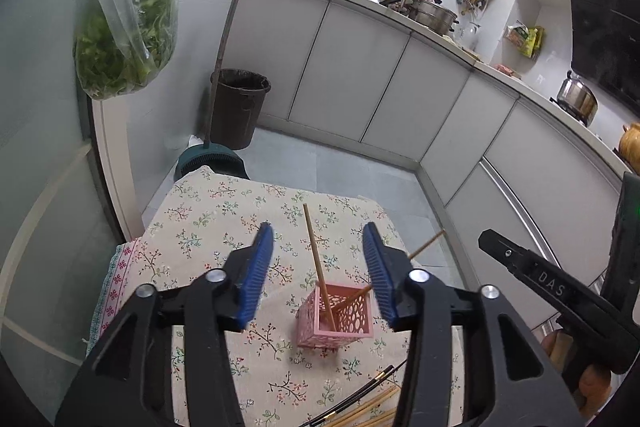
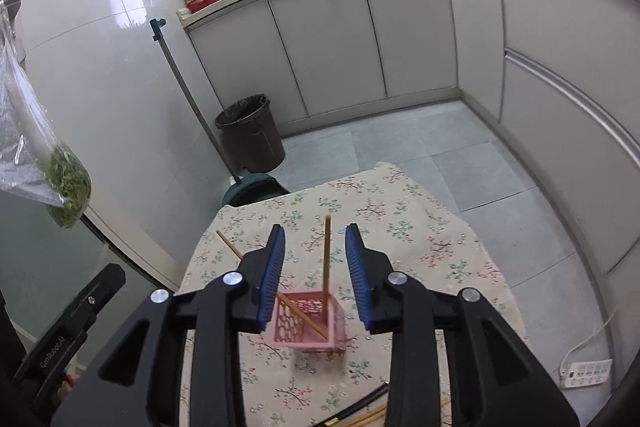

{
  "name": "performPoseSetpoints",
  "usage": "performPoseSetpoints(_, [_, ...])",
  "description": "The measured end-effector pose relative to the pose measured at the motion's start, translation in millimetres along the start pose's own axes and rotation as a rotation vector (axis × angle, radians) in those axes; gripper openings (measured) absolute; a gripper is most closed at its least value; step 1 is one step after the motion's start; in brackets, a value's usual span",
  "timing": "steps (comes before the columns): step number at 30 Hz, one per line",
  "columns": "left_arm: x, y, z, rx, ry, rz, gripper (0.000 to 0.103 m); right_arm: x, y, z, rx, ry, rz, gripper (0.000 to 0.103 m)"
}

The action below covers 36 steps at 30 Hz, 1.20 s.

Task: Organize utensils
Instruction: 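Lower both chopsticks into the pink holder and open both grippers, then move both grippers back to the remaining chopsticks and brushes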

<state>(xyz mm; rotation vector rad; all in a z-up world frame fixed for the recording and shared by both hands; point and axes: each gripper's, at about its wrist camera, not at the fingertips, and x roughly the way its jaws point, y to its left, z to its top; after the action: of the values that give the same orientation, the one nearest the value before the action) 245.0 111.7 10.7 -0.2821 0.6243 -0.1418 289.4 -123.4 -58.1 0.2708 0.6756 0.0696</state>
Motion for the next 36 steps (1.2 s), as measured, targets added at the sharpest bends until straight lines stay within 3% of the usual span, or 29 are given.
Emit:
performPoseSetpoints(5, [-9,-18,-13,0.080,-0.015,0.036,0.068,-18,-5,-19,-0.008,-0.013,-0.044,0.044])
performPoseSetpoints(8, [-10,-25,-23,0.115,-0.008,0.044,0.073,-26,-10,-29,-0.005,-0.013,-0.063,0.051])
performPoseSetpoints(12, [-9,-33,-35,0.154,0.015,0.042,0.079,-38,-17,-45,-0.005,-0.038,-0.104,0.069])
performPoseSetpoints(16, [-6,-40,-50,0.193,0.036,0.047,0.081,-44,-28,-59,0.001,-0.050,-0.155,0.081])
performPoseSetpoints(18, [-4,-42,-56,0.208,0.048,0.049,0.088,-47,-36,-66,0.014,-0.056,-0.180,0.092])
performPoseSetpoints(20, [0,-43,-60,0.231,0.066,0.042,0.095,-50,-45,-73,0.028,-0.064,-0.207,0.096])
performPoseSetpoints(22, [5,-48,-69,0.266,0.094,0.043,0.096,-54,-57,-81,0.058,-0.080,-0.242,0.097])
performPoseSetpoints(27, [25,-54,-89,0.339,0.214,0.015,0.096,-63,-99,-108,0.130,-0.055,-0.336,0.097])
performPoseSetpoints(30, [42,-57,-104,0.356,0.333,-0.039,0.096,-69,-139,-133,0.255,0.005,-0.361,0.097])
performPoseSetpoints(36, [74,-78,-143,0.433,0.526,-0.081,0.096,-66,-211,-168,0.636,0.195,-0.158,0.097])
